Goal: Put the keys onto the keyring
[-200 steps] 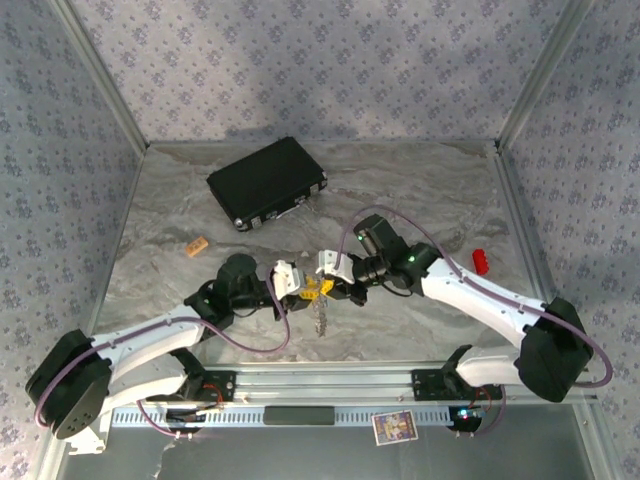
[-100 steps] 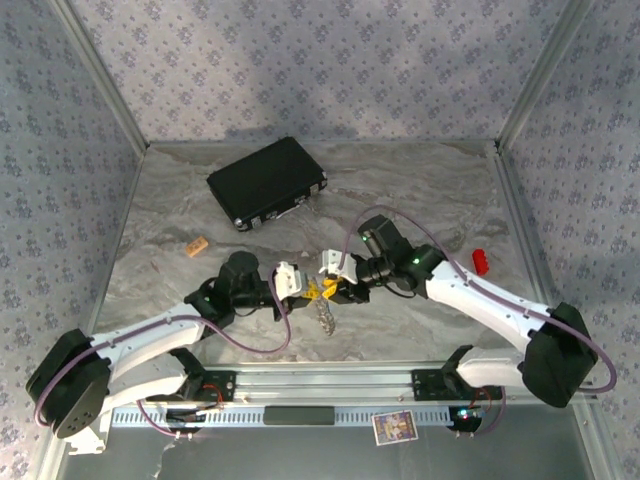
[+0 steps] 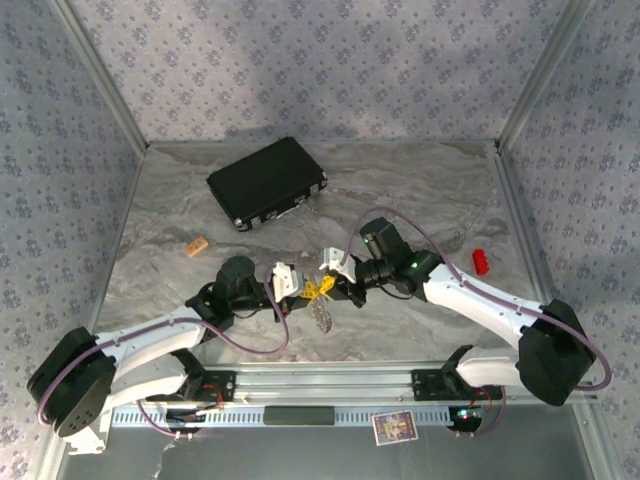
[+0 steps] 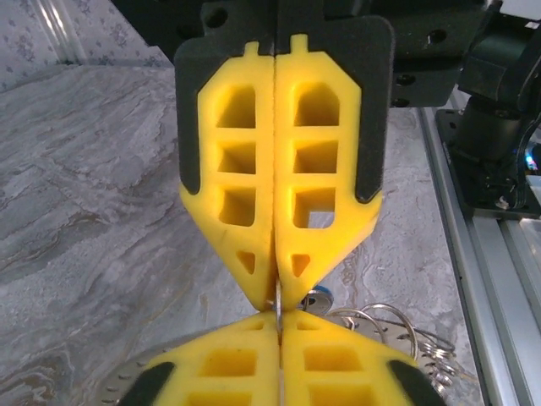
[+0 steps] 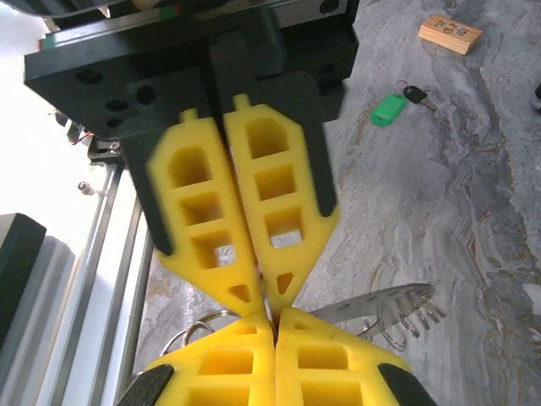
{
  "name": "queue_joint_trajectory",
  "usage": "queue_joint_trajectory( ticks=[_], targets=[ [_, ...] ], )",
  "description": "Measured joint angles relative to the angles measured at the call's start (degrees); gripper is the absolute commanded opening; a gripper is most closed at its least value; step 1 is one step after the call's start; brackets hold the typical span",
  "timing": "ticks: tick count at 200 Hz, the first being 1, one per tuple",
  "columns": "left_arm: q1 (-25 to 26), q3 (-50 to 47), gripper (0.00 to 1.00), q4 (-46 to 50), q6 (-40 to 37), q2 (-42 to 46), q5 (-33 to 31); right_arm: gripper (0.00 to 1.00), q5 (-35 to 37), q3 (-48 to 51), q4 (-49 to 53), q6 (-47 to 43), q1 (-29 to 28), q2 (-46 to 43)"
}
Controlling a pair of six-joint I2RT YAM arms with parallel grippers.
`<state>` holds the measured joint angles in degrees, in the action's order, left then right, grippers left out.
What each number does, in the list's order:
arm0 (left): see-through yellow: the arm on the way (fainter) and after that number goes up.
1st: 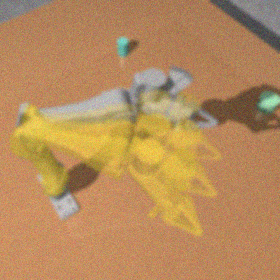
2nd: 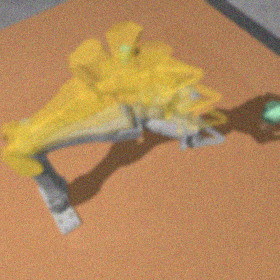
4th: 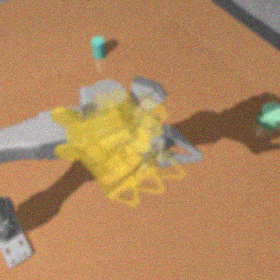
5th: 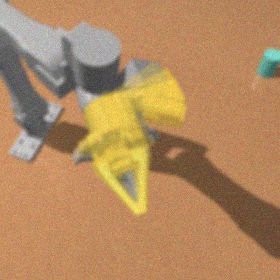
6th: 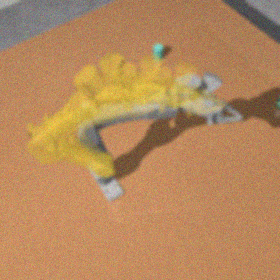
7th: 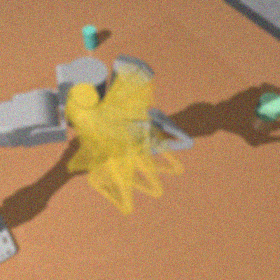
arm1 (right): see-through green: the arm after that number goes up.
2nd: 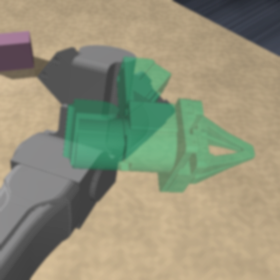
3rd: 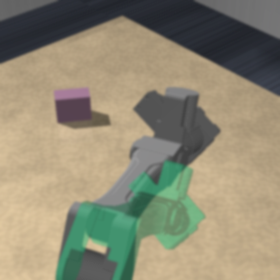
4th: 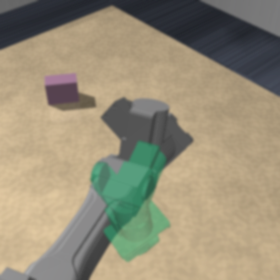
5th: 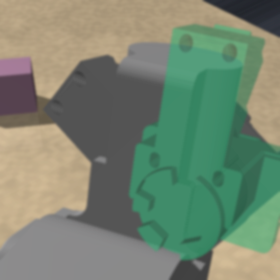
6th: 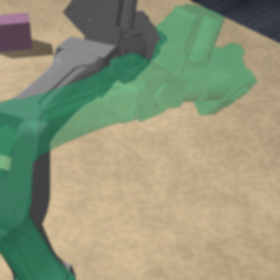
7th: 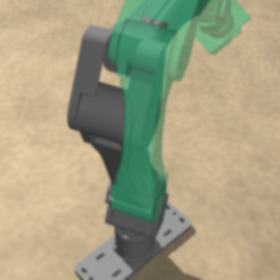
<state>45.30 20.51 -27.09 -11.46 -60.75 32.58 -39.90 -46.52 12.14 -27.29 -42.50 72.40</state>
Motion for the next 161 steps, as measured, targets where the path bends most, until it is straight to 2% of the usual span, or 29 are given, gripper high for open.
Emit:
queue_joint_trajectory(
  ticks=[31, 55, 99, 115, 140, 161],
  targets=[
    [0.5, 0.5, 0.29, 1.7, -0.5, 0.0, -0.3, 0.00, 1.4, -1.5, 3.6, -2.0, -0.3, 0.3],
    [0.5, 2.9, 0.25, 6.1, -2.4, 0.0, -0.9, 0.00, 3.1, -5.3, 9.2, -4.6, -1.2, 1.6],
    [0.5, 5.1, 0.00, 11.0, -5.4, -0.1, -0.9, 0.00, 6.9, -11.0, 17.2, -8.8, -3.1, 4.3],
    [0.5, 5.3, 0.00, 12.2, -5.9, -0.2, -0.7, 0.00, 7.4, -11.5, 18.2, -9.7, -3.5, 4.7],
    [0.6, 5.3, 0.00, 12.1, -6.1, -0.1, -0.5, 0.24, 6.8, -11.3, 18.3, -9.8, -3.2, 4.6],
    [0.5, 4.9, 0.00, 10.6, -5.9, 0.1, -0.9, 0.30, 4.0, -8.6, 15.2, -8.2, -1.7, 2.8]
  ],
)
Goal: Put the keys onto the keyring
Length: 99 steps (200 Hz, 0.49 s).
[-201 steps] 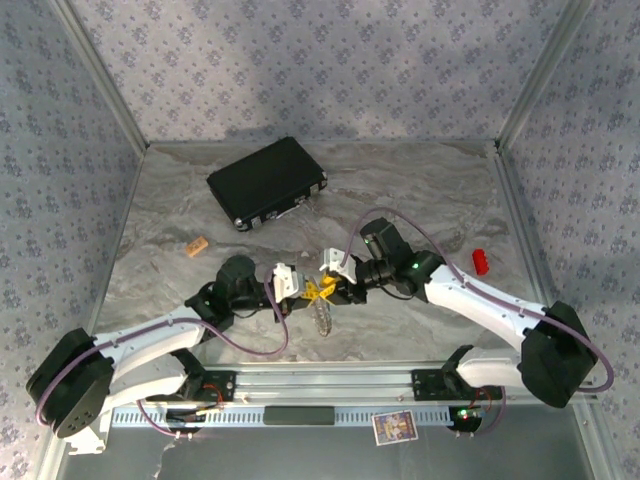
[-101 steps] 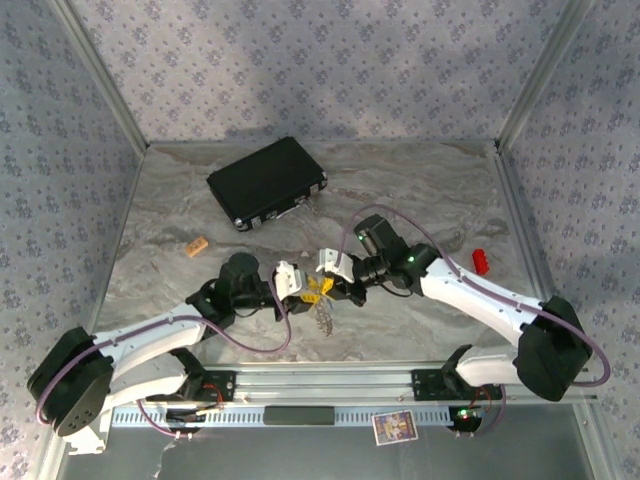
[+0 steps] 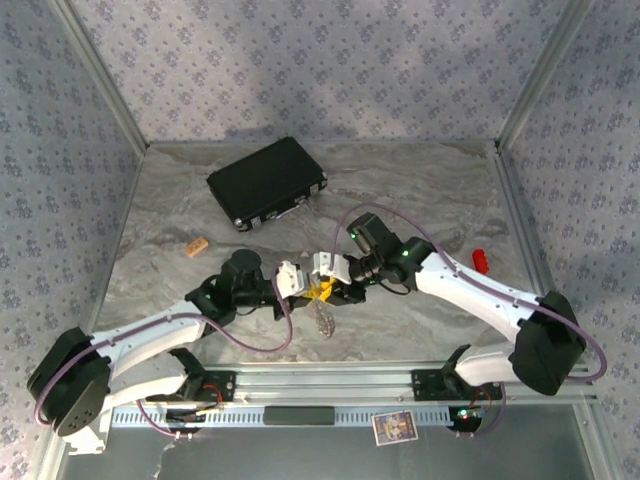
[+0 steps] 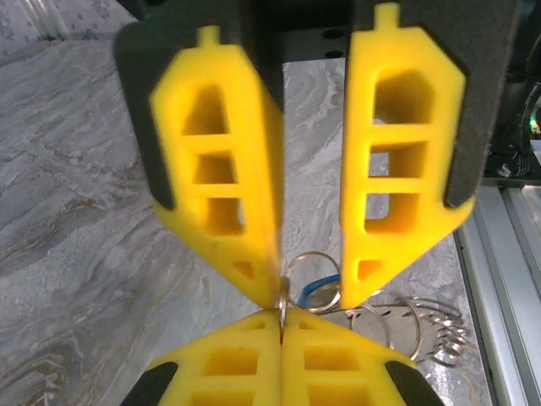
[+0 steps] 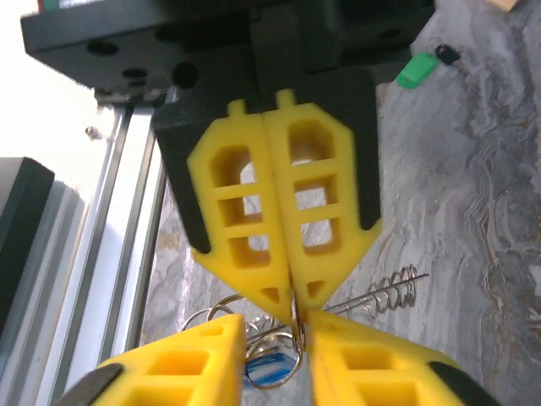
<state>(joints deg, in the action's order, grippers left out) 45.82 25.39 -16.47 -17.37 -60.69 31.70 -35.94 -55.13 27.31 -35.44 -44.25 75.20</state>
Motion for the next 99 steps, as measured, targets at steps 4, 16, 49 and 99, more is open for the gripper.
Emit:
queue_joint_trajectory(
  ticks=[4, 16, 49, 99],
  targets=[
    [0.1, -0.3, 0.00, -0.5, 0.1, 0.1, 0.0, 0.31, -0.5, 0.7, -0.8, 0.3, 0.5, -0.4],
    [0.2, -1.2, 0.00, -2.0, 0.4, 0.6, 0.0, 0.31, -1.5, 2.7, -3.1, 1.7, 1.4, -1.4],
    [0.2, -3.5, 0.00, -6.2, 1.7, 0.8, 0.2, 0.31, -2.7, 7.0, -8.5, 4.7, 2.0, -2.1],
    [0.2, -5.0, 0.00, -10.1, 3.2, 0.8, 0.4, 0.24, -3.2, 8.6, -13.8, 7.2, 2.0, -2.0]
  ],
)
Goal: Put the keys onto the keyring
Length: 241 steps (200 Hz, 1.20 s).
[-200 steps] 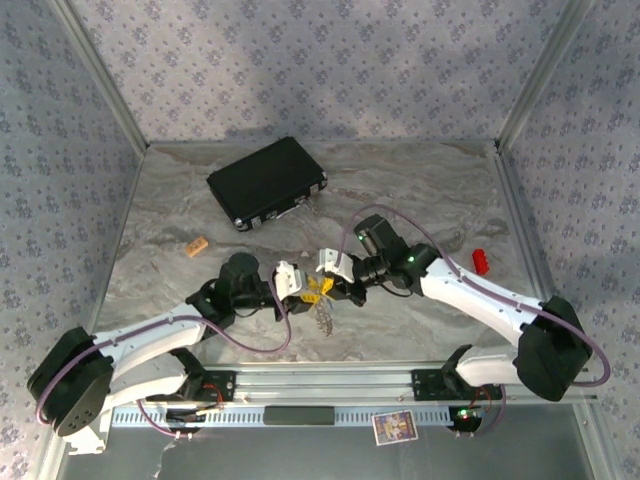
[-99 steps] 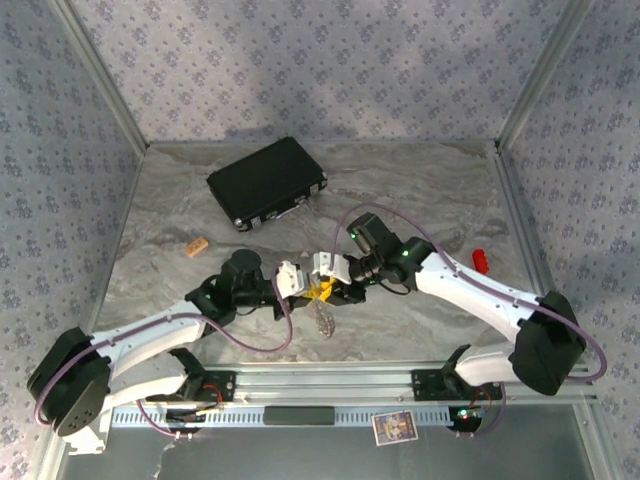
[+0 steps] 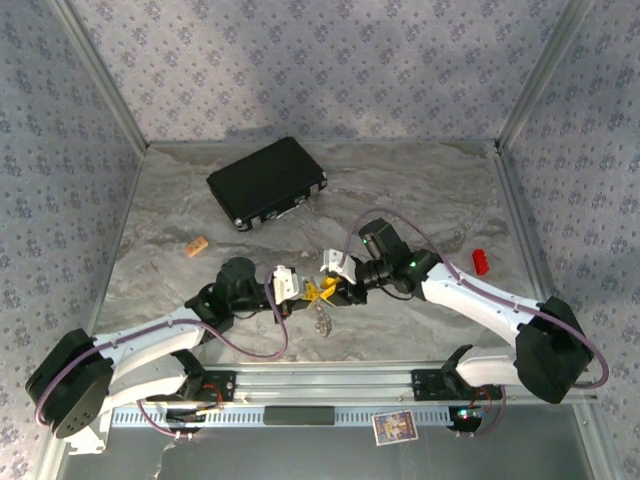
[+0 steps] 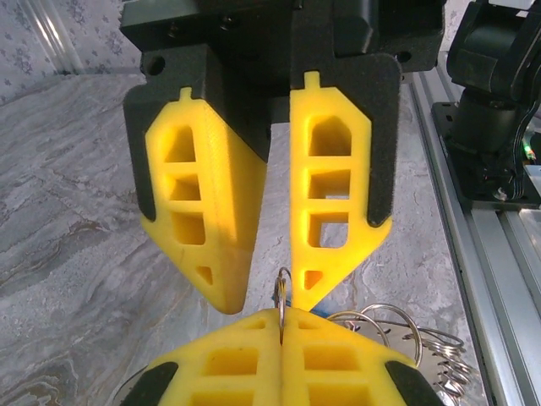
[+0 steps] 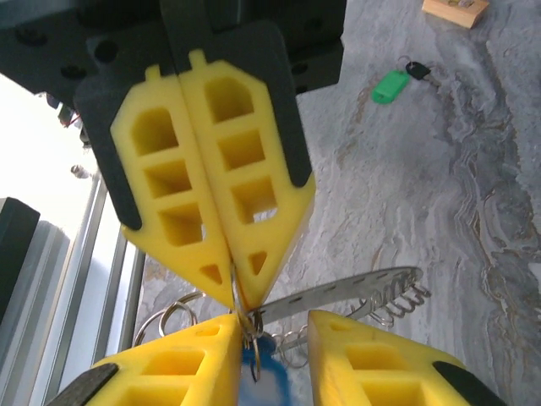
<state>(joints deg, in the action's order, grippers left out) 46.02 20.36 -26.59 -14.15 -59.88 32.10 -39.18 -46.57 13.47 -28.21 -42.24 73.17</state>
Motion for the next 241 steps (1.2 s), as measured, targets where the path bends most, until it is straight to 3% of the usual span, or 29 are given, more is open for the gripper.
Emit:
queue_joint_trajectory(
  ticks=[11, 28, 43, 65, 81, 157, 179, 204, 241],
  targets=[
    [0.0, -0.2, 0.00, -0.6, 0.3, 0.0, 0.0, 0.19, -0.3, 0.0, -0.3, 0.2, 0.0, 0.0],
    [-0.2, -0.5, 0.00, -1.3, 0.7, 0.0, -0.2, 0.00, -1.0, 0.3, -0.5, 0.6, 0.0, 0.0],
    [-0.3, -1.0, 0.00, -2.2, 1.2, 0.0, -0.3, 0.00, -1.2, 0.3, -0.4, 0.5, 0.0, 0.0],
    [-0.2, -1.1, 0.29, -2.4, 1.7, 0.0, -0.6, 0.00, -1.0, 0.0, 0.6, -0.2, -0.2, 0.0],
    [-0.2, -0.9, 0.32, -1.3, 1.6, 0.6, -1.0, 0.00, 0.7, -1.6, 3.7, -1.7, -0.8, 0.2],
    [-0.1, 4.6, 0.00, 10.1, -2.8, 1.4, -1.3, 0.00, 10.1, -13.0, 18.3, -11.0, -4.3, 3.9],
    [-0.2, 4.6, 0.00, 10.6, -3.2, 1.4, -1.1, 0.00, 10.9, -13.9, 20.1, -12.2, -5.0, 4.6],
    [-0.1, 4.5, 0.00, 9.9, -3.0, 1.4, -0.9, 0.22, 9.9, -13.1, 18.8, -11.5, -4.2, 4.1],
    [-0.2, 1.3, 0.00, 3.8, -1.2, 1.4, -0.4, 0.24, 4.5, -7.4, 12.2, -8.6, -0.3, 0.9]
  ],
)
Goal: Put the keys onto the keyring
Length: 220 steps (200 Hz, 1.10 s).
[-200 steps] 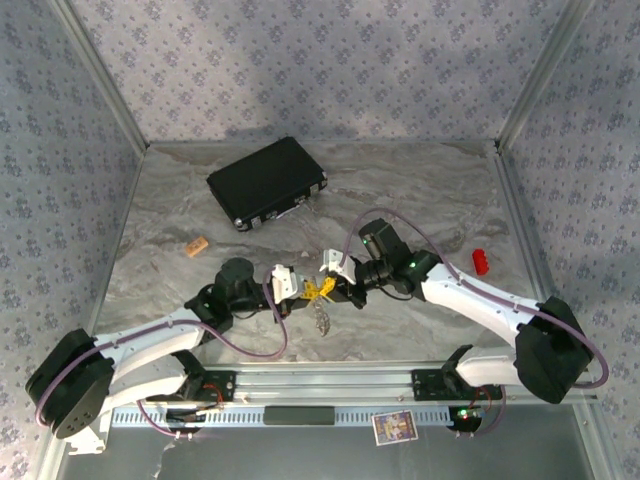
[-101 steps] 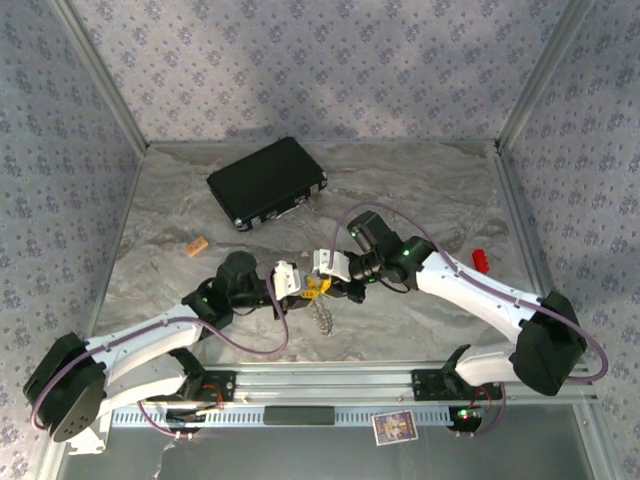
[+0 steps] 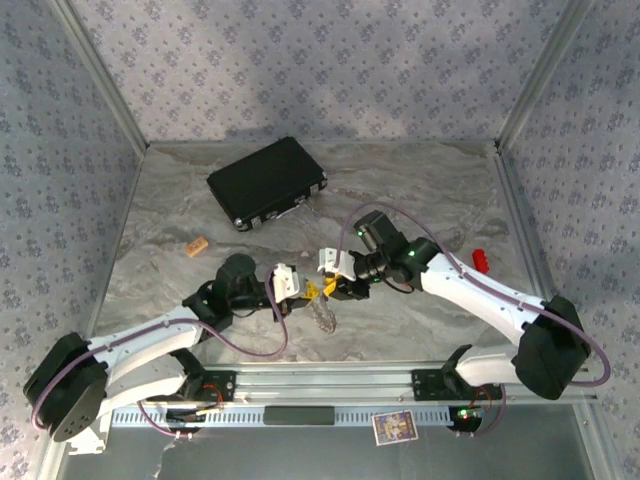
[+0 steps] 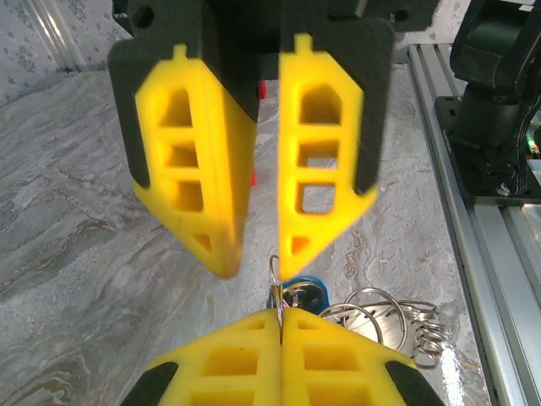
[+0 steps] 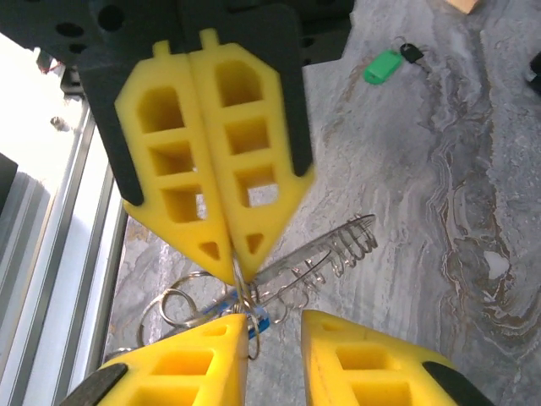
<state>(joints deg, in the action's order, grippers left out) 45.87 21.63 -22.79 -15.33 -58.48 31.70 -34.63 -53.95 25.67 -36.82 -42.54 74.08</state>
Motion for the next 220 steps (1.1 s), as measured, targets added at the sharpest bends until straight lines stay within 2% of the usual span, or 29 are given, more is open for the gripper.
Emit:
queue_joint_trajectory(
  ticks=[86, 150, 190, 220],
  targets=[
    [-0.1, -4.7, 0.00, -10.5, 4.5, 0.0, 0.0, 0.23, -6.4, 3.2, -6.6, 3.4, 1.3, 0.0],
    [-0.1, -4.8, 0.00, -12.0, 5.4, 0.0, 0.0, 0.17, -8.8, 3.2, -6.6, 3.4, 1.4, 2.6],
    [-0.1, -4.8, 0.00, -11.9, 5.4, 0.0, 0.0, 0.18, -8.6, 3.2, -5.5, 3.4, 1.7, 2.2],
    [-0.1, -4.8, 0.00, -11.9, 5.4, 0.0, 0.0, 0.13, -8.0, 3.2, -4.5, 3.4, 1.9, 1.0]
  ],
)
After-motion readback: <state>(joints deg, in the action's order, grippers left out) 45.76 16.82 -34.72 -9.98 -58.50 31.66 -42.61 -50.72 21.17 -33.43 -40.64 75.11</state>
